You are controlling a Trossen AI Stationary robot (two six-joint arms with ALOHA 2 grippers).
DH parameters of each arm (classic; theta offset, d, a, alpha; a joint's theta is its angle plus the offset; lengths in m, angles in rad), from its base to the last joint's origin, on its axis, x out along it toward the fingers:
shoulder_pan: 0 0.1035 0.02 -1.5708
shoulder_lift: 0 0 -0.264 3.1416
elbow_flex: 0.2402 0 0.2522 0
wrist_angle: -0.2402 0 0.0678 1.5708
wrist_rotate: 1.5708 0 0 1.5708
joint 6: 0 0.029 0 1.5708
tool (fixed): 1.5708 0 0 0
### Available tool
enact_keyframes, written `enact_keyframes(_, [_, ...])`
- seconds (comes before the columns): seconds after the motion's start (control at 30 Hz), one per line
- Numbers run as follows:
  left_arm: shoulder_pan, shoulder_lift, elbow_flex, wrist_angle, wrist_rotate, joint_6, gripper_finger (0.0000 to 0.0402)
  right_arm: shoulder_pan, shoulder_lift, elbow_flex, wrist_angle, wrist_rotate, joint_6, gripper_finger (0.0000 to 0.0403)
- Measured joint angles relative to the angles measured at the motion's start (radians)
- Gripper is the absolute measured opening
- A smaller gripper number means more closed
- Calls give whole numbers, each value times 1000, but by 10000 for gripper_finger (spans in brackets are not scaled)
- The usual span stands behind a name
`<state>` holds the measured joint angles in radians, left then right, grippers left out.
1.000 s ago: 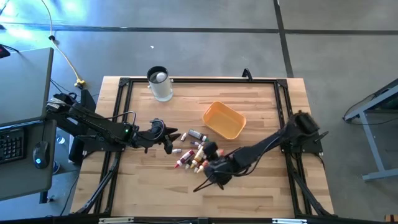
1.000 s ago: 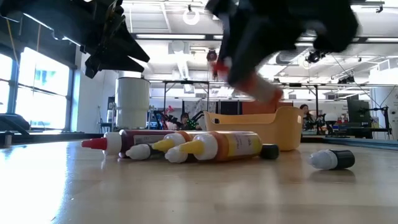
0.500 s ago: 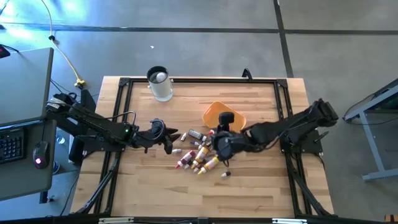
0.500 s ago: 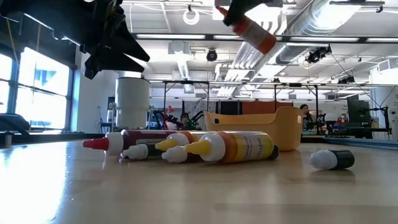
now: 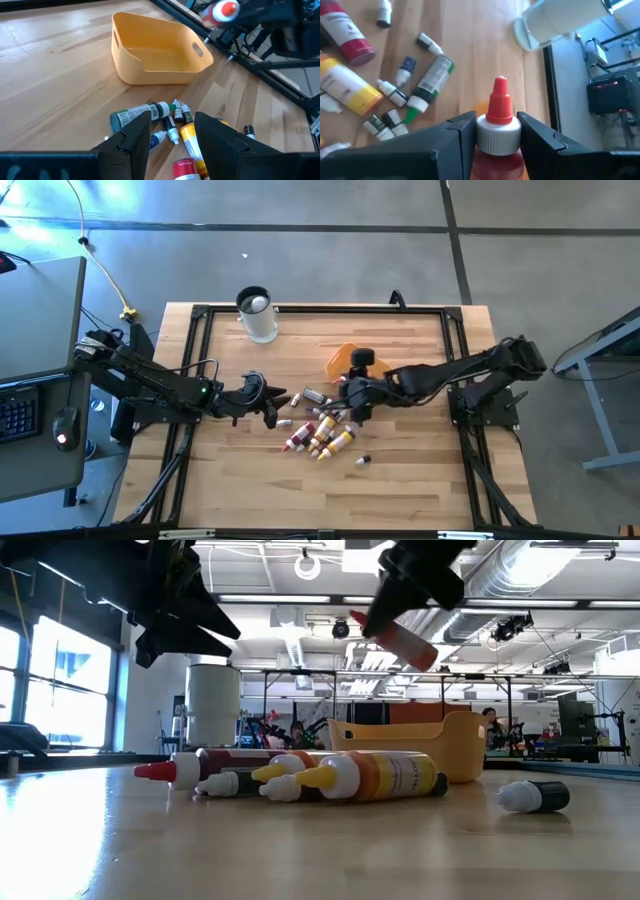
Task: Pick & Place food coloring
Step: Put the large orange food coloring bottle into the yellow bin
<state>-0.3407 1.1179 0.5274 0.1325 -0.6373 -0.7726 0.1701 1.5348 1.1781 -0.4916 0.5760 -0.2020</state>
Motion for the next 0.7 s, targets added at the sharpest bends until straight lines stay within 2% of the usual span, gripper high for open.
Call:
enact_keyframes(0.13, [0,0,0,0,-3,0,152,-23,-132,-249,301,-18,7,119])
enact_keyframes(0.23, [0,0,0,0,-18,0,152,-57,-213,-461,681,-140,-37,119])
enact_keyframes(0.33, [0,0,0,0,-49,0,152,-114,-247,-650,1021,-254,-45,120])
enact_keyframes(0.43, [0,0,0,0,-68,0,152,-186,-245,-799,1269,-263,-33,123])
enact_keyframes(0.53, [0,0,0,1,-84,0,152,-260,-245,-895,1388,-291,49,123])
enact_keyframes(0.7, [0,0,0,1,-88,0,152,-332,-244,-993,1421,-326,182,125])
